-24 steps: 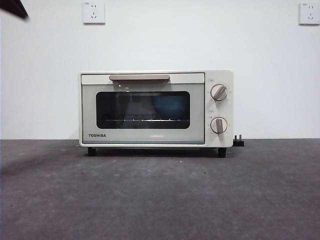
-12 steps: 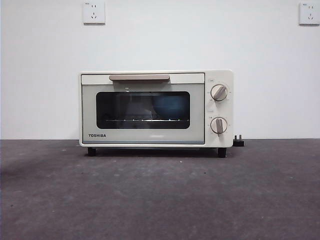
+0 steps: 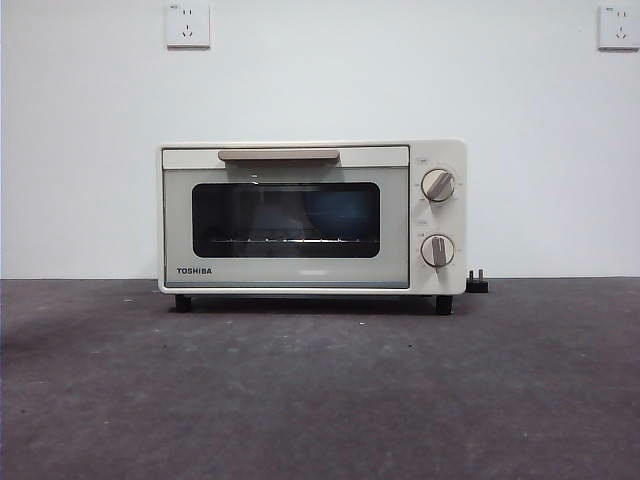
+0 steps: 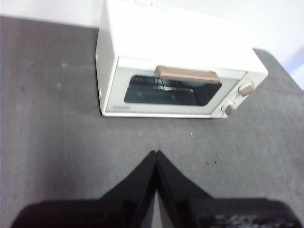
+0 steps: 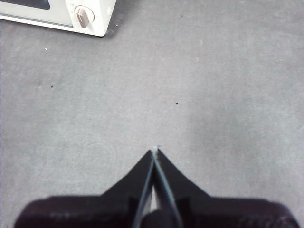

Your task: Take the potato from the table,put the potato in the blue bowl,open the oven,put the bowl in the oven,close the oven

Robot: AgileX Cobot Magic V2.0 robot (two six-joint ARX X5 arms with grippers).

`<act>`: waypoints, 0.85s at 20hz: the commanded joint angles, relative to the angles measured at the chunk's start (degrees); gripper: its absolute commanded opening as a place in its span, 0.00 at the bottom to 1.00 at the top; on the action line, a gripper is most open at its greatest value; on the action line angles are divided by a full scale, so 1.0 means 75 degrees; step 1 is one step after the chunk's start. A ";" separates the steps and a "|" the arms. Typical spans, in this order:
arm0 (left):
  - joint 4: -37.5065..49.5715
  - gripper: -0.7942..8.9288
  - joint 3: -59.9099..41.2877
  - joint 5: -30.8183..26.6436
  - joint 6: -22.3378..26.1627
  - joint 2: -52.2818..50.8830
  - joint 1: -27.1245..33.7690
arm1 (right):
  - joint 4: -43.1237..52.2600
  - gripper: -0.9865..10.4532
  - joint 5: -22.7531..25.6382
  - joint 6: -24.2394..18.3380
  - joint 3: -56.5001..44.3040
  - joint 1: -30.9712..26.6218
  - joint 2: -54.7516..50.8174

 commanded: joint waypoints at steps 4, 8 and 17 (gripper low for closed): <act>0.3803 0.08 -0.3404 -0.0323 0.0388 -0.1906 0.0012 | 0.0038 0.09 0.0032 0.0061 -0.0035 0.0006 0.0015; 0.6368 0.08 -0.6018 -0.0845 0.1029 -0.2731 0.0009 | 0.0038 0.09 0.0032 0.0061 -0.0035 0.0006 0.0015; 0.6866 0.08 -0.8877 -0.2261 0.1349 -0.4602 -0.0003 | 0.0035 0.09 0.0032 0.0058 -0.0035 0.0006 0.0064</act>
